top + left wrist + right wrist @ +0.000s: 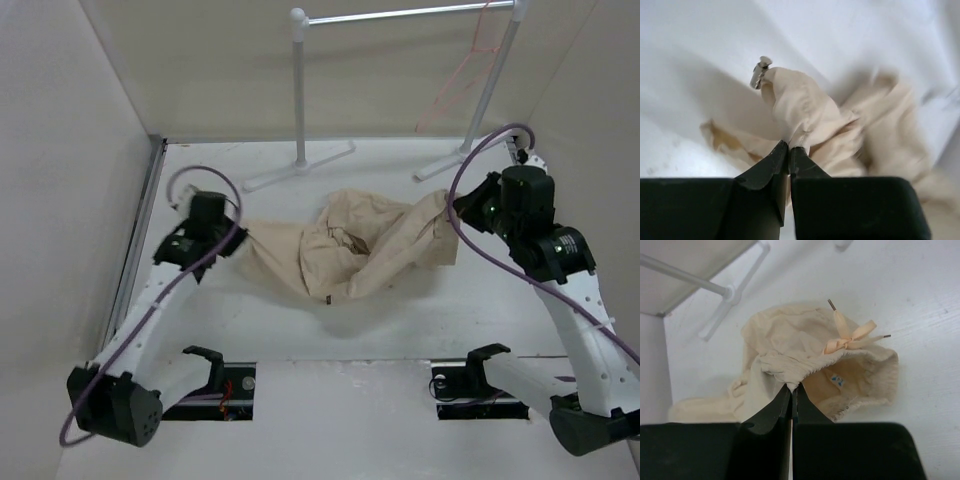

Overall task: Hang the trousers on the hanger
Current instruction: Flatten out the trousers at the center of the board.

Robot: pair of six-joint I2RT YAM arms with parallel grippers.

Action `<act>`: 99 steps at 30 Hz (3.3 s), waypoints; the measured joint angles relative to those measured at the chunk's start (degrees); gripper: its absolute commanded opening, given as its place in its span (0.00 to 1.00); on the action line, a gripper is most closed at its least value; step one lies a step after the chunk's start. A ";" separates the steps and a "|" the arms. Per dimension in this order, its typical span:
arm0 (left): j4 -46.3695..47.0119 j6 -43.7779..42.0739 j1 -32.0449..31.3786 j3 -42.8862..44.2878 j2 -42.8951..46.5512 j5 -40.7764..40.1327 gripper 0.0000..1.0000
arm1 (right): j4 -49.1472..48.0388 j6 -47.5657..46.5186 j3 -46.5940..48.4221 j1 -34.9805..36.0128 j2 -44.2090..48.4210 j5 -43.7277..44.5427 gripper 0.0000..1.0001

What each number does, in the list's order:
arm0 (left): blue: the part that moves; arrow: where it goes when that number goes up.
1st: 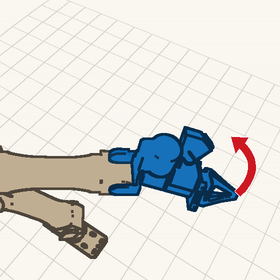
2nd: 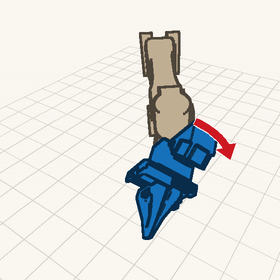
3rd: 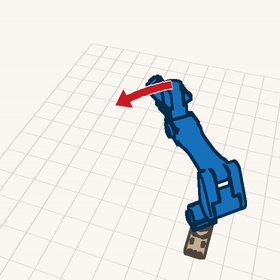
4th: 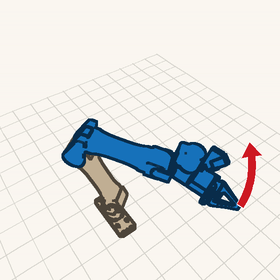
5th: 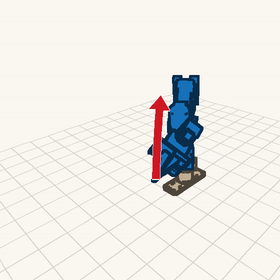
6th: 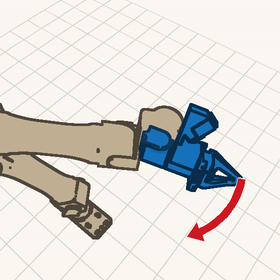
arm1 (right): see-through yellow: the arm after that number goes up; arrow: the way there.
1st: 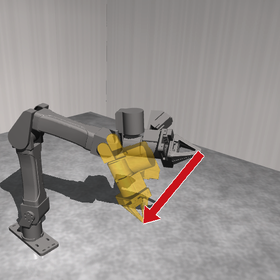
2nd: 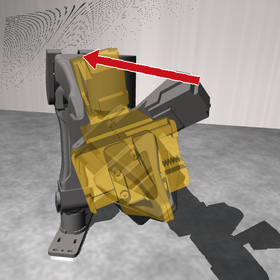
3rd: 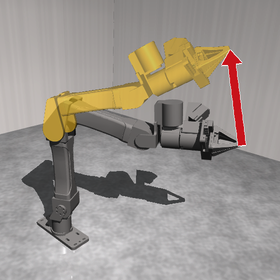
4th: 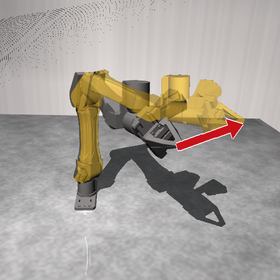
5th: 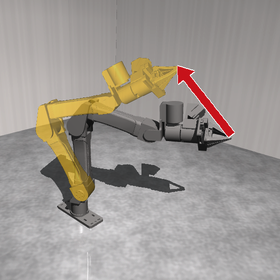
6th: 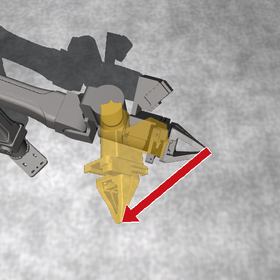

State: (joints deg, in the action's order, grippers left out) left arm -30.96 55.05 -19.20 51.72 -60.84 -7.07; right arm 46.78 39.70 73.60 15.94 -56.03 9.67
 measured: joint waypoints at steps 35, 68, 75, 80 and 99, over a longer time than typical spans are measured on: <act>-19.80 -9.11 21.64 2.89 11.28 -8.00 0.52 | 7.85 6.25 -31.80 -14.27 30.53 -11.23 0.00; 8.92 1.66 29.73 4.33 -34.03 3.02 0.01 | 1.73 5.29 -33.97 8.59 23.56 -10.97 0.01; 2.16 1.60 28.24 28.79 -33.88 4.28 0.00 | -1.14 3.02 -19.65 2.43 9.86 -11.02 0.00; 0.63 1.53 27.74 46.66 -29.11 5.75 0.02 | -2.67 1.33 3.04 -1.18 1.18 -11.85 0.00; -2.93 0.24 46.07 -10.43 2.43 2.67 0.50 | 21.07 1.36 -20.87 -8.17 28.17 -14.71 0.00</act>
State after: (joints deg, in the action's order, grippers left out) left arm -33.89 55.29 26.87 41.30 -58.41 -4.40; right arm 67.85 41.06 52.73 7.77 -27.86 -5.04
